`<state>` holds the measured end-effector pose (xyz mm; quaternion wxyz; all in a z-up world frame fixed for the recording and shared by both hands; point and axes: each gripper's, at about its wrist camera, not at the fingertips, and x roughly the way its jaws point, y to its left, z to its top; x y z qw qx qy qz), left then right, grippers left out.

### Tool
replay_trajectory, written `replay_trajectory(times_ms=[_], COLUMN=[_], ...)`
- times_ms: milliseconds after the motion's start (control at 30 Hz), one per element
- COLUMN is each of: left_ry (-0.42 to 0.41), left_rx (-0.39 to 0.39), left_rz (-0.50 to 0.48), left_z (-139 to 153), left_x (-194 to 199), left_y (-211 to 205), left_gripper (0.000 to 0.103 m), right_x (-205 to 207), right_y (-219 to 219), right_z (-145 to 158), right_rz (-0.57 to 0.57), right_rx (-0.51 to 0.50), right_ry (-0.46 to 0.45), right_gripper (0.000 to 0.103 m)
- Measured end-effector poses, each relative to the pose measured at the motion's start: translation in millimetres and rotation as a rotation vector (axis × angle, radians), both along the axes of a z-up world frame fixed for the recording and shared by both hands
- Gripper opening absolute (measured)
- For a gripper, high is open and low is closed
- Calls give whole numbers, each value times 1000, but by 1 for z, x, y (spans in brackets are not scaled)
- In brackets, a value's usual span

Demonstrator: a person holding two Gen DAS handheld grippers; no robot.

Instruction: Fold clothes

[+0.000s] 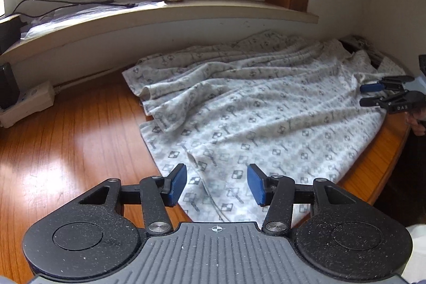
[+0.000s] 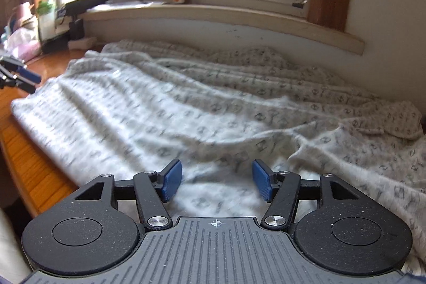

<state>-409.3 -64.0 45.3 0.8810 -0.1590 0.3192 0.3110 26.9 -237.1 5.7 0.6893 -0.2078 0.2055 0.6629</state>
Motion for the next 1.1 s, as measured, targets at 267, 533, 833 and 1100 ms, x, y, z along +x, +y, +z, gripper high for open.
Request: replay_trajectory(times_ms=[267, 533, 833, 1100], left_ry=[-20, -115, -45, -110], left_rx=[-31, 50, 48, 137], left_rz=[4, 28, 105, 124], left_z=[-12, 8, 1, 14], left_x=[16, -7, -4, 33], left_y=[14, -10, 3, 0], left_gripper=[50, 4, 33, 80], right_x=[6, 4, 11, 13], right_y=[3, -1, -1, 4], right_z=[-8, -8, -1, 5], right_rz=[-8, -21, -80, -44], right_rx=[23, 50, 81, 128], right_ry=[36, 31, 26, -4], right_gripper=[60, 62, 72, 73])
